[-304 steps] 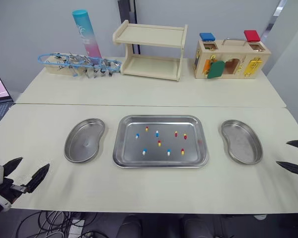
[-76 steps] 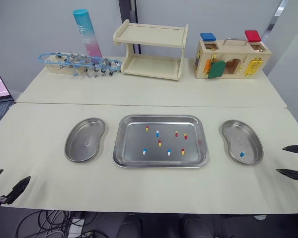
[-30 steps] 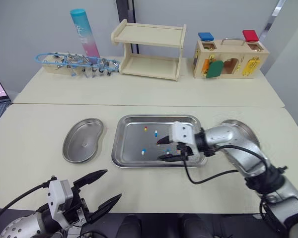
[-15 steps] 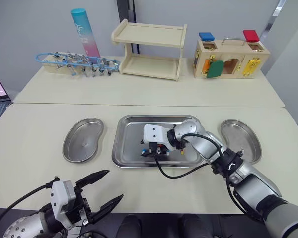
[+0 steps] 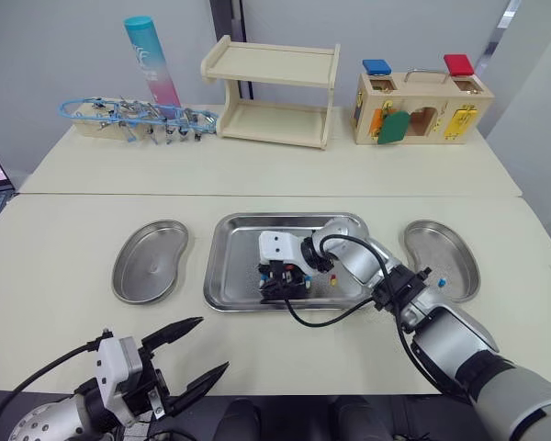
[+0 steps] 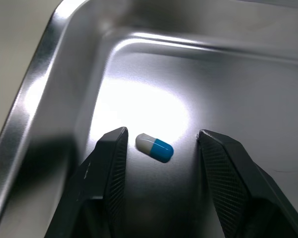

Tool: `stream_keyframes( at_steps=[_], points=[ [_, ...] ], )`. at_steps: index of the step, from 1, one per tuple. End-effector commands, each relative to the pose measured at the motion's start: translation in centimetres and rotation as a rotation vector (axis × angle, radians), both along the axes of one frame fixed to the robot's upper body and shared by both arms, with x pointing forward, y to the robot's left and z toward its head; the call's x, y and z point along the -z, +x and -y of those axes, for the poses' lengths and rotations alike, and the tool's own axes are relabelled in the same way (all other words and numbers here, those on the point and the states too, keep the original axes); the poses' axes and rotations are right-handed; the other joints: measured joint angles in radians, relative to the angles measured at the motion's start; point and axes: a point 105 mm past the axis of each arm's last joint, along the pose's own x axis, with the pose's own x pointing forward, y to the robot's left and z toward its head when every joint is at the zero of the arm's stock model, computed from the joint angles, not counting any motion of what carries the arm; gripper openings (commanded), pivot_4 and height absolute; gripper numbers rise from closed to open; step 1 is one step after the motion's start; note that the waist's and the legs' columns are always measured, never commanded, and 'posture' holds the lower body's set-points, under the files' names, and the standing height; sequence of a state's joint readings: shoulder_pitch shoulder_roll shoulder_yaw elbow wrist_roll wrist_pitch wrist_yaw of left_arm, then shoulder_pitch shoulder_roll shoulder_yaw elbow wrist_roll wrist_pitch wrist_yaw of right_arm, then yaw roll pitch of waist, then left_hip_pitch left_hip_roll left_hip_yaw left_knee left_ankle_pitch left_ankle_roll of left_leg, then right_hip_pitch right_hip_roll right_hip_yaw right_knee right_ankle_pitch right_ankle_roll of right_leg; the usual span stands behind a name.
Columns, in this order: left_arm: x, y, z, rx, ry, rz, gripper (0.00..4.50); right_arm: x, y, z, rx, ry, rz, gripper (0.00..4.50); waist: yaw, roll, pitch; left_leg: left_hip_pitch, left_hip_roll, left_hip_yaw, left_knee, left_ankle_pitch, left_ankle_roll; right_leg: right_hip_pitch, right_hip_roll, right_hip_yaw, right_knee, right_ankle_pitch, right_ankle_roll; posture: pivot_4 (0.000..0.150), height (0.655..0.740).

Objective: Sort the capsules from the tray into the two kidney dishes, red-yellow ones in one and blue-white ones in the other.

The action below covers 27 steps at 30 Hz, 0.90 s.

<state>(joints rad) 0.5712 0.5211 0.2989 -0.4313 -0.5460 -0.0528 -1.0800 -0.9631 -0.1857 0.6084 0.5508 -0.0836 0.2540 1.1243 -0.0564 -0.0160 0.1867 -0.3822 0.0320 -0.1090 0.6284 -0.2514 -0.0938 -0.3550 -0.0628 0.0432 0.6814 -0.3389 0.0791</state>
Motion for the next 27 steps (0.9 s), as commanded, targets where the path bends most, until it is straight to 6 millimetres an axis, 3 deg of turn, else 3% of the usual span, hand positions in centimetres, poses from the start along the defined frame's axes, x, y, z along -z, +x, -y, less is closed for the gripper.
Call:
stream_keyframes(
  at_steps=[1,6,15,18,27],
  points=[
    [-0.2,0.0,0.1,0.005,0.004,0.020,4.50,-0.4,0.2,-0.1,-0.010,0.004,0.001,1.90,0.000,0.000,0.000,0.000,0.000,0.000,0.000,0.000,0.000,0.000,0.000,0.000,0.000,0.000,0.000,0.150,0.7400],
    [-0.2,0.0,0.1,0.003,0.003,0.018,4.50,-0.2,0.1,0.1,-0.004,0.008,-0.018,0.58,-0.001,0.000,0.000,0.000,0.000,0.000,0.000,0.000,0.000,0.000,0.000,0.000,0.000,0.000,0.000,0.150,0.7400],
    [-0.1,0.0,0.1,0.004,0.002,0.019,4.50,-0.9,-0.1,-0.4,-0.016,0.044,-0.011,0.50,-0.001,0.000,0.000,0.000,0.000,0.000,0.000,0.000,0.000,0.000,0.000,0.000,0.000,0.000,0.000,0.150,0.7400],
    [-0.1,0.1,0.1,0.004,0.001,0.021,4.50,-1.8,-0.4,-0.5,-0.030,0.070,-0.005,0.03,0.000,0.000,0.000,0.000,0.000,0.000,0.000,0.000,0.000,0.000,0.000,0.000,0.000,0.000,0.000,0.150,0.7400],
    [-0.6,0.5,0.0,0.002,-0.007,0.034,4.50,-4.1,-1.5,0.3,-0.024,0.175,0.016,0.03,0.000,0.000,0.000,-0.001,0.000,0.000,0.000,0.000,0.000,-0.001,0.000,0.000,0.000,0.000,0.000,0.150,0.7400]
  ],
)
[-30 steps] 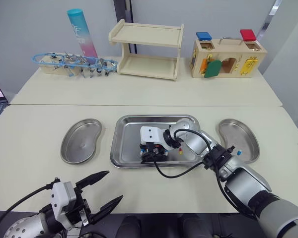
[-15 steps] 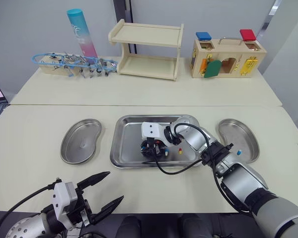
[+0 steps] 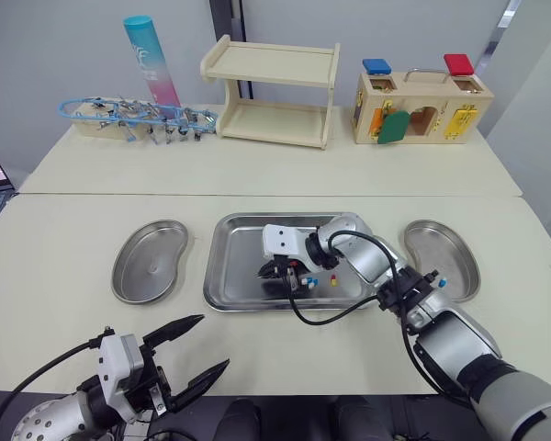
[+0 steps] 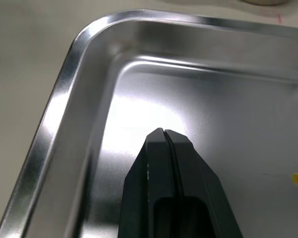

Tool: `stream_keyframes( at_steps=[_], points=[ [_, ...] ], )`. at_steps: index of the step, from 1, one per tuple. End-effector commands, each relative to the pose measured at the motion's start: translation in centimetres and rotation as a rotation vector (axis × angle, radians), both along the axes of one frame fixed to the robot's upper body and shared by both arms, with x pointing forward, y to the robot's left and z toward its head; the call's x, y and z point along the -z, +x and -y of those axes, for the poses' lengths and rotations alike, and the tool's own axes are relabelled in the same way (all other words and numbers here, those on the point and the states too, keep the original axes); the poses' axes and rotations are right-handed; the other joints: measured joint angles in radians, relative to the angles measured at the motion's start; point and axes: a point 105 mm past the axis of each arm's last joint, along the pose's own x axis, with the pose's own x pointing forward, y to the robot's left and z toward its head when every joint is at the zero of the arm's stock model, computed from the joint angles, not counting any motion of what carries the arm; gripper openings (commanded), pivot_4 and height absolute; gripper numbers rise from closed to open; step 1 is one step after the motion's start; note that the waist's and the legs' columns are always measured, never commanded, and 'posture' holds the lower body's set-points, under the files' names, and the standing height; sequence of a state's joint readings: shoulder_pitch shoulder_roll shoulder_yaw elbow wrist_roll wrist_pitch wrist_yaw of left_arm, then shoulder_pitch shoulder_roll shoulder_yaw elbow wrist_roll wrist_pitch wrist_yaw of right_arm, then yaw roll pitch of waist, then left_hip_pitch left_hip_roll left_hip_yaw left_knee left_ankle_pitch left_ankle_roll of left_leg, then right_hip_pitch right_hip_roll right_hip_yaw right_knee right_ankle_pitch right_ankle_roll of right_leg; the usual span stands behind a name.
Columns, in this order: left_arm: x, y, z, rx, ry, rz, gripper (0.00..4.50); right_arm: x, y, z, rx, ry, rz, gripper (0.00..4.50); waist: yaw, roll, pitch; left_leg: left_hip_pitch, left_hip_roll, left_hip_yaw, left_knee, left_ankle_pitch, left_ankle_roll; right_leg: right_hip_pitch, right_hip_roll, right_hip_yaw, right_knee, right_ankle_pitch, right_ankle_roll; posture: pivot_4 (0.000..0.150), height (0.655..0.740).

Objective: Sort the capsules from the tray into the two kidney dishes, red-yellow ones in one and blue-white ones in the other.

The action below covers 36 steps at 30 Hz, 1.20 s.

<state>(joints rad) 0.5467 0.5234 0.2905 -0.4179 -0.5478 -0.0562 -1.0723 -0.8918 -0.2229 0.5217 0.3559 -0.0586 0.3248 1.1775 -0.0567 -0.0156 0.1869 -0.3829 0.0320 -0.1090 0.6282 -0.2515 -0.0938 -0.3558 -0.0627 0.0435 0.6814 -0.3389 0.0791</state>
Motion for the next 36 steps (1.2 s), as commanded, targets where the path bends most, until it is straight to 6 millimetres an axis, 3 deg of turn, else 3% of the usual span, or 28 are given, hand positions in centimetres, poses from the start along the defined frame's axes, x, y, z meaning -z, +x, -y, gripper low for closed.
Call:
stream_keyframes(
  at_steps=[1,7,20,24,31,35,36],
  points=[
    [-0.5,-0.1,-0.1,0.003,-0.001,0.020,4.50,-2.2,-0.4,-0.2,-0.003,0.080,0.025,0.03,0.000,0.000,0.000,0.000,0.000,0.000,0.000,0.000,0.000,0.000,0.000,0.000,0.000,0.000,0.000,0.150,0.7400],
    [-0.3,-0.1,0.1,0.011,-0.006,0.012,4.50,-2.9,-1.0,1.4,0.012,0.080,0.033,0.03,0.000,0.000,0.000,0.000,0.000,0.000,0.000,0.000,0.000,0.000,0.000,0.000,0.000,0.000,0.000,0.150,0.7400],
    [-0.4,0.1,0.1,0.011,-0.007,0.015,4.50,-2.7,-0.6,0.8,0.055,0.100,0.039,0.03,0.000,0.000,0.000,0.000,0.000,0.000,0.000,0.000,0.000,0.000,0.000,0.000,0.000,0.000,0.000,0.150,0.7400],
    [-1.0,0.6,-0.7,-0.054,-0.006,0.039,4.50,-4.4,-0.6,2.1,0.074,0.155,0.079,0.88,0.000,0.000,0.000,0.000,0.000,0.000,0.000,0.000,0.000,0.000,0.000,0.000,0.000,0.000,0.000,0.150,0.7400],
    [-1.2,2.2,-5.2,-0.301,0.102,0.024,4.50,-7.2,-3.6,9.5,0.141,0.243,0.100,3.16,0.025,0.000,0.000,-0.002,0.000,-0.001,0.000,0.000,0.000,0.000,0.000,-0.001,-0.002,0.000,0.000,0.150,0.7400],
    [-1.9,3.2,-8.7,-0.434,0.114,0.031,4.50,-5.7,-4.6,15.2,0.248,0.170,0.130,4.45,0.026,-0.001,0.000,-0.002,0.000,0.000,0.000,0.000,0.000,0.000,0.000,-0.001,-0.002,0.000,0.000,0.150,0.7400],
    [-2.2,3.3,-9.7,-0.462,0.129,0.042,4.50,-5.6,-5.1,16.6,0.250,0.186,0.139,4.45,0.027,-0.001,0.000,-0.002,0.000,0.000,0.000,0.000,0.000,0.000,0.000,-0.001,-0.002,0.000,0.000,0.150,0.7400]
  ],
)
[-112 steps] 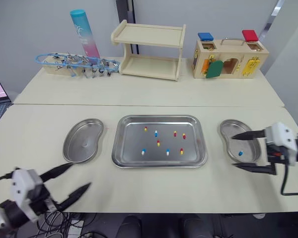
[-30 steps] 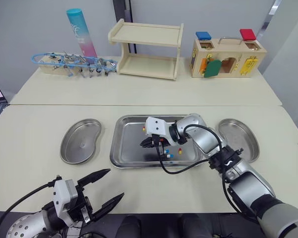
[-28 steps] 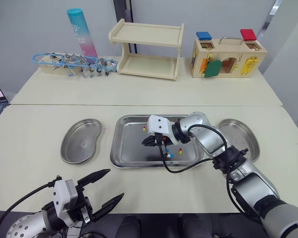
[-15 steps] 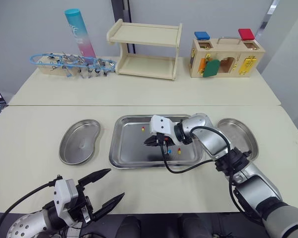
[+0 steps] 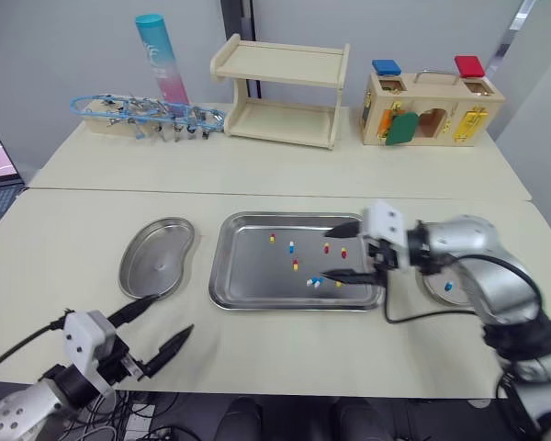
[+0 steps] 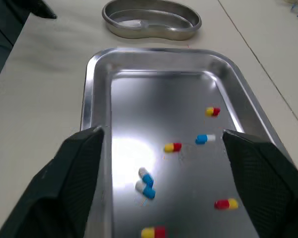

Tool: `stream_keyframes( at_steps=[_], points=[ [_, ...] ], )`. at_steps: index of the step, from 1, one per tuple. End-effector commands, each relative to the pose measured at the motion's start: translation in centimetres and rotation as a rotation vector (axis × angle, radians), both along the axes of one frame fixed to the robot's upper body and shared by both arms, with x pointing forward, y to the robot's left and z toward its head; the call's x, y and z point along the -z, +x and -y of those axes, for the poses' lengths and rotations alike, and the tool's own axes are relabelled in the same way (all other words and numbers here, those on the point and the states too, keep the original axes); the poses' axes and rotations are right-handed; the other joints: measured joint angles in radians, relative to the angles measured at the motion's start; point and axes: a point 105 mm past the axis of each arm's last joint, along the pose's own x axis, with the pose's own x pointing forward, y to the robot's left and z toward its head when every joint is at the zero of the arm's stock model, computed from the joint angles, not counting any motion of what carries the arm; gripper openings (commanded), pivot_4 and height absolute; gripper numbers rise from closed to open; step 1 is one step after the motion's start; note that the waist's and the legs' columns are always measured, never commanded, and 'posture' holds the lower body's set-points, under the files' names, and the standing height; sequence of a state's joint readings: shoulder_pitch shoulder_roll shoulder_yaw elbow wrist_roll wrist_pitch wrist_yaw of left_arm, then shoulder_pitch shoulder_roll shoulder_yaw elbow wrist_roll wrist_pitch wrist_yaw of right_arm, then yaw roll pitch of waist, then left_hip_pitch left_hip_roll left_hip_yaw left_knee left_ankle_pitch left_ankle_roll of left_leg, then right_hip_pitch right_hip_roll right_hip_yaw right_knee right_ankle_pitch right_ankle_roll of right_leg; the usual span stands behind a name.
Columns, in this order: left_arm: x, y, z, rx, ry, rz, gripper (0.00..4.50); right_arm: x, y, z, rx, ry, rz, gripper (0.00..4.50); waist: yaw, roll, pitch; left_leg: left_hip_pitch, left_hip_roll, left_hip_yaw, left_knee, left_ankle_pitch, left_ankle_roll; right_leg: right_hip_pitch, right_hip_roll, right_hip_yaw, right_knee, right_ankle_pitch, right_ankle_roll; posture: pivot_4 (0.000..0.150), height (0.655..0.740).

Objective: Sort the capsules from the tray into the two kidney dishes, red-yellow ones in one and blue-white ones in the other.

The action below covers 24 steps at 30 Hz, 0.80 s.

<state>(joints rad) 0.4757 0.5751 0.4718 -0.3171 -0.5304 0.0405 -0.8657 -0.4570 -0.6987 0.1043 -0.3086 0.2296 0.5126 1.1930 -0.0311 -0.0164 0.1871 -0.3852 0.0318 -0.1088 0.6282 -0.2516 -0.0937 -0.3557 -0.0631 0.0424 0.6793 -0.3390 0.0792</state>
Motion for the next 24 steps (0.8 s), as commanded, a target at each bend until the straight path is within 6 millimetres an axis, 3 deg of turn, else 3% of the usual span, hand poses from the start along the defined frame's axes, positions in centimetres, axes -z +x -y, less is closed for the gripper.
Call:
stream_keyframes(
  at_steps=[1,7,13,17,24],
  points=[
    [-1.4,0.3,-3.8,-0.114,0.051,0.039,4.50,-1.0,-1.3,4.2,0.013,0.012,0.094,4.45,0.003,-0.001,0.000,0.000,0.000,0.000,0.000,0.000,0.000,0.001,0.000,0.000,0.000,0.000,0.000,0.150,0.7400],
    [-1.4,-0.6,-10.4,-0.296,0.080,-0.006,4.50,0.0,-2.3,12.8,0.239,-0.113,0.057,4.45,-0.010,-0.001,0.001,0.003,0.000,0.002,0.000,0.000,0.000,0.002,0.000,0.001,0.000,0.000,0.000,0.150,0.7400],
    [-0.8,-1.9,-15.8,-0.446,0.135,-0.061,4.50,0.3,-4.5,19.0,0.434,-0.167,-0.004,4.45,-0.008,-0.001,0.001,0.003,0.000,0.001,-0.001,0.000,0.000,0.002,0.000,0.001,0.000,0.000,0.000,0.150,0.7400],
    [0.0,-2.7,-17.1,-0.478,0.170,-0.104,4.50,1.3,-5.3,21.3,0.496,-0.225,-0.026,4.45,-0.010,-0.001,0.001,0.004,0.000,0.003,-0.001,0.000,0.000,0.003,0.000,0.002,0.000,0.000,0.000,0.150,0.7400],
    [-0.1,-2.7,-17.6,-0.489,0.176,-0.101,4.50,1.7,-5.3,21.5,0.505,-0.228,-0.026,4.45,-0.013,-0.001,0.001,0.004,0.000,0.002,-0.001,0.000,0.000,0.003,0.000,0.001,0.000,0.000,0.000,0.150,0.7400]
  ],
)
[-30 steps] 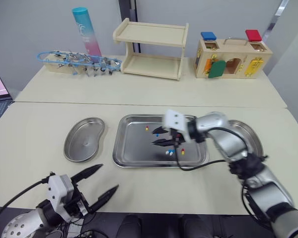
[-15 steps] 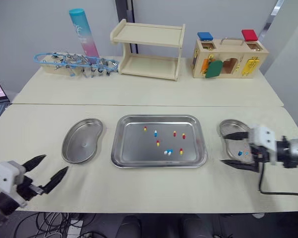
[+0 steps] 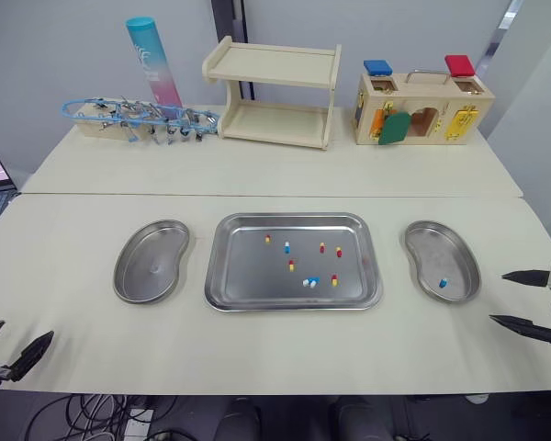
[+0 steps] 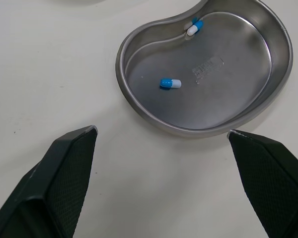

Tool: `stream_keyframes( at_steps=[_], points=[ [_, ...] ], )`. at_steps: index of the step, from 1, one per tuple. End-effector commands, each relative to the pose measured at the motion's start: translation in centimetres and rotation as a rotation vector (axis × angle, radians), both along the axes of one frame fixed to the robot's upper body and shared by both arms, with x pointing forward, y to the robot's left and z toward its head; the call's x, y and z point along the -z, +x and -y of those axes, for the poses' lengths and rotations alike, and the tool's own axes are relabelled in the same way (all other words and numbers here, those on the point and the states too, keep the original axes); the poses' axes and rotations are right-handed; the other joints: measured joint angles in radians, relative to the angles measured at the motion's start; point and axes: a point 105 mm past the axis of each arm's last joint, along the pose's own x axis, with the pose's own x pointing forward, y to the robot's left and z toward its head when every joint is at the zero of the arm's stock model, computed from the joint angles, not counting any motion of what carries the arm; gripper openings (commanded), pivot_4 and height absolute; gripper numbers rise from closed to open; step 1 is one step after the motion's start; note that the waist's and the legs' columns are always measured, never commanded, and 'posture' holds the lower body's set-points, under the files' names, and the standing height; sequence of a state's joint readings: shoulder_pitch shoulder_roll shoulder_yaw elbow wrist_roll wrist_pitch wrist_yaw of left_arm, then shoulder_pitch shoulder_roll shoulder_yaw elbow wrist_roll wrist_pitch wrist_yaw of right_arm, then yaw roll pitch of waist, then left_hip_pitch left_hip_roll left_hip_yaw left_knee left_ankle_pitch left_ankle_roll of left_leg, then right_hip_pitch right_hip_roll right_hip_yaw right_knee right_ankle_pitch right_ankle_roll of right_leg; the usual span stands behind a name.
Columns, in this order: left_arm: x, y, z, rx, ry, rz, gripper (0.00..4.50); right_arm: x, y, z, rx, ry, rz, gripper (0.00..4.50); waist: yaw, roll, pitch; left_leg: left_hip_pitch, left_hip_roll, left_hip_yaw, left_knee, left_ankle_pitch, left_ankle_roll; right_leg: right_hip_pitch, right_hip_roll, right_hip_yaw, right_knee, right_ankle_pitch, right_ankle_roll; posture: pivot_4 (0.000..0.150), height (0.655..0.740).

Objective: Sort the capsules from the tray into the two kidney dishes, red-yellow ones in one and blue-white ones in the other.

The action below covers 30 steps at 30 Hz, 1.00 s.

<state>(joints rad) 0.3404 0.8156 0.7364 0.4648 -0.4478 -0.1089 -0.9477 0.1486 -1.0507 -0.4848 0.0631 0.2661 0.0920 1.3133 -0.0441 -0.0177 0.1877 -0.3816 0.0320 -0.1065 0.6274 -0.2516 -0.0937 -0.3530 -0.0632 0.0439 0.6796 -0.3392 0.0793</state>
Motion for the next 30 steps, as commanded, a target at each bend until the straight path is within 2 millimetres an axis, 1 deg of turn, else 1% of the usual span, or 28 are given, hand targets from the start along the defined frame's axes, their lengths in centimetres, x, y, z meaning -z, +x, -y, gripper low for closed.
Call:
stream_keyframes(
  at_steps=[1,9,12,15,16,17,20,21,23,24,26,27,30],
  points=[
    [-1.7,0.2,-0.3,0.007,0.047,0.033,4.50,-0.9,0.2,0.2,-0.005,-0.026,0.037,4.45,0.000,0.000,0.000,0.000,0.000,0.000,0.000,0.000,0.000,0.000,0.000,0.000,0.000,0.000,0.000,0.150,0.7400],
    [-1.4,0.6,1.4,-0.011,0.061,-0.008,4.50,-1.2,0.4,0.4,-0.006,-0.031,0.051,4.45,0.000,0.000,0.000,0.000,0.000,0.000,0.000,0.000,0.000,0.000,0.000,0.000,0.000,0.000,0.000,0.150,0.7400],
    [-1.4,0.7,1.6,-0.020,0.073,-0.022,4.50,-1.3,0.5,-0.2,-0.027,-0.027,0.070,4.45,0.000,0.000,0.000,0.000,0.000,0.000,0.000,0.000,0.000,0.000,0.000,0.000,0.000,0.000,0.000,0.150,0.7400],
    [-1.7,1.0,2.3,0.004,0.085,-0.034,4.50,-1.5,0.8,-1.2,-0.060,-0.018,0.090,4.45,0.000,0.000,0.000,0.000,0.000,0.000,0.000,0.000,0.000,0.000,0.000,0.000,0.000,0.000,0.000,0.150,0.7400],
    [-2.0,1.2,2.7,0.025,0.076,-0.029,4.50,-1.7,1.0,-1.9,-0.077,-0.004,0.104,4.45,0.000,0.000,0.000,0.000,0.000,0.000,0.000,0.000,0.000,0.000,0.000,0.000,0.000,0.000,0.000,0.150,0.7400],
    [-2.5,1.6,3.5,0.061,0.060,-0.021,4.50,-1.9,1.1,-2.8,-0.101,0.018,0.115,4.45,0.000,0.000,0.000,0.000,0.000,0.000,0.000,0.000,0.000,0.000,0.000,0.000,0.000,0.000,0.000,0.150,0.7400],
    [-3.8,2.9,6.7,0.206,0.028,-0.015,4.50,-2.3,1.0,-6.4,-0.188,0.116,0.136,4.45,0.003,0.000,0.000,0.000,0.000,0.000,0.000,0.000,0.000,0.001,0.000,0.000,0.000,0.000,0.000,0.150,0.7400],
    [-4.3,3.5,8.1,0.260,0.017,-0.009,4.50,-2.3,0.8,-7.9,-0.222,0.152,0.143,4.45,0.004,0.000,0.000,0.000,0.000,0.000,0.000,0.000,0.000,0.001,0.000,0.000,0.000,0.000,0.000,0.150,0.7400],
    [-5.2,4.4,10.6,0.342,-0.007,0.003,4.50,-2.2,0.4,-10.2,-0.264,0.210,0.153,4.45,0.007,0.000,0.000,-0.001,0.000,0.000,0.000,0.000,0.000,0.001,0.000,0.000,0.000,0.000,0.000,0.150,0.7400],
    [-5.5,4.9,12.1,0.387,-0.028,0.006,4.50,-2.1,0.2,-11.3,-0.278,0.237,0.158,4.45,0.010,0.000,0.000,-0.001,0.000,0.000,0.001,0.000,0.000,0.001,0.000,0.000,0.000,0.000,0.000,0.150,0.7400],
    [-5.9,5.3,14.5,0.468,-0.042,-0.004,4.50,-1.9,0.0,-12.7,-0.285,0.273,0.173,4.45,0.014,-0.001,0.000,-0.001,0.000,-0.001,0.001,0.000,0.000,0.001,0.000,0.000,0.000,0.000,0.000,0.150,0.7400],
    [-6.0,5.7,16.1,0.512,-0.056,-0.003,4.50,-1.6,-0.1,-13.3,-0.284,0.296,0.170,4.45,0.015,-0.001,0.000,-0.001,0.000,-0.001,0.001,0.000,0.000,0.001,0.000,0.000,0.000,0.000,0.000,0.150,0.7400],
    [-6.6,6.8,19.5,0.601,-0.098,0.016,4.50,-1.2,-0.5,-14.9,-0.280,0.347,0.160,4.45,0.016,-0.001,0.000,-0.001,0.000,-0.001,0.001,0.000,0.000,0.001,0.000,0.000,0.000,0.000,0.000,0.150,0.7400]
  ],
)
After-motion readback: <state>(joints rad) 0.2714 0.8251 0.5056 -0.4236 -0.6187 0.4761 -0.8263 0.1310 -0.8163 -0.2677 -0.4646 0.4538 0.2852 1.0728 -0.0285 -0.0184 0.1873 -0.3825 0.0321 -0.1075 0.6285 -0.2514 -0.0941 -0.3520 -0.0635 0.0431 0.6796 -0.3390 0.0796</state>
